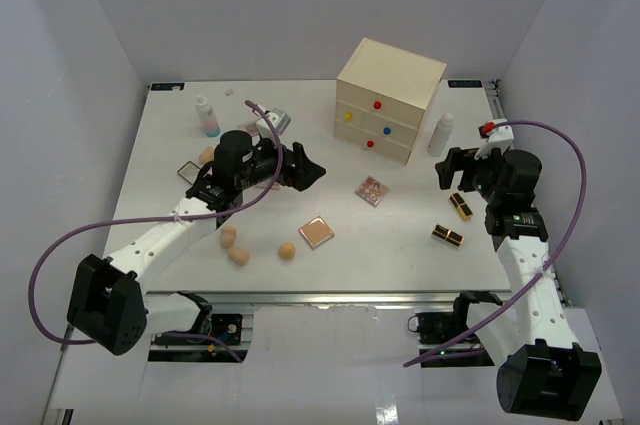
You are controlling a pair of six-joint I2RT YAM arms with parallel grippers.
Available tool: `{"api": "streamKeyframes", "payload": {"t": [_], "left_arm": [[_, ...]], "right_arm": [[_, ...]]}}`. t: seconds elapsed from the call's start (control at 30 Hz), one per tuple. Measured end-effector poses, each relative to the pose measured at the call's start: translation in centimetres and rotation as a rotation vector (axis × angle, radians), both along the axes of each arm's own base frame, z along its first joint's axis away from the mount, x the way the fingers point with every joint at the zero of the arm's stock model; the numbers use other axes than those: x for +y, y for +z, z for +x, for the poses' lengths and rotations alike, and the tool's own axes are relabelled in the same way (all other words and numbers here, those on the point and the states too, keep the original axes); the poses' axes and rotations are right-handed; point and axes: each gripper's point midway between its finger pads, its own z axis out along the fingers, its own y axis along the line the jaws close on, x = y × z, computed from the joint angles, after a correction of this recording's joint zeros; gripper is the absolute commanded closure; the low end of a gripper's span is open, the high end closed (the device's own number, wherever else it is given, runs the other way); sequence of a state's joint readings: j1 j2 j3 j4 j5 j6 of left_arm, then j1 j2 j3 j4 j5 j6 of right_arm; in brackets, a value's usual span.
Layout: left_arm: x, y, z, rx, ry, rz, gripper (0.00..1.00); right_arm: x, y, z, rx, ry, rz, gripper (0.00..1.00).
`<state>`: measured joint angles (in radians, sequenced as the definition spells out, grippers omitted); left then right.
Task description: Organize the makeup
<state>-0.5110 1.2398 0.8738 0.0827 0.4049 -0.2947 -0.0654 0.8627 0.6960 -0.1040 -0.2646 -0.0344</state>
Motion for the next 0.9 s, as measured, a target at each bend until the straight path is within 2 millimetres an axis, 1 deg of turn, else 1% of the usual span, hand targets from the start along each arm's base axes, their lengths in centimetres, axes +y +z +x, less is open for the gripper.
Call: {"api": "streamKeyframes", "payload": {"t": [0.07, 0.17, 0.27, 0.37, 0.5, 0.57, 0.67, 0.73, 0.8, 0.9], "left_arm": [[-0.1, -0.2, 0.1, 0.012, 0.002, -0.007, 0.02], [-0.5, -1.0, 0.4, 0.045, 0.0, -0.015, 0.02], [-1.2, -2.1, 0.7, 0.108, -0.008, -0.027, 0.02], [-2.3, -2.7, 1.6, 0.176, -0.012, -0.055, 0.05], [-4.1, -1.8, 3.7, 0.23, -0.009, -0.119, 0.09], [-5.0, -1.1, 4.9, 0.243, -0.007, -0.152, 0.13], [-6.4, -0.5, 6.8, 0.268, 0.0, -0.194, 0.15], [-7.5, -0.7, 8.1, 0.285, 0.008, -0.211, 0.17], [-8.4, -1.1, 9.2, 0.308, 0.019, -0.221, 0.23], [-9.7, -1.3, 10.7, 0.334, 0.041, -0.24, 0.3]], "right_arm": [[0.0, 0.0, 0.0, -0.001, 0.001, 0.001, 0.1], [0.5, 0.2, -0.2, -0.01, 0.041, -0.008, 0.1], [1.5, 0.2, -0.7, -0.033, 0.142, -0.063, 0.1], [2.2, -0.2, -1.1, -0.049, 0.221, -0.111, 0.1], [2.5, -0.2, -1.2, -0.062, 0.264, -0.137, 0.1], [2.7, -0.2, -1.3, -0.065, 0.274, -0.137, 0.09], [2.9, -0.1, -1.4, -0.069, 0.29, -0.131, 0.06], [3.1, 0.0, -1.5, -0.072, 0.301, -0.126, 0.04], [3.3, 0.0, -1.5, -0.072, 0.31, -0.123, 0.03], [3.4, 0.0, -1.6, -0.072, 0.315, -0.118, 0.02]]}}
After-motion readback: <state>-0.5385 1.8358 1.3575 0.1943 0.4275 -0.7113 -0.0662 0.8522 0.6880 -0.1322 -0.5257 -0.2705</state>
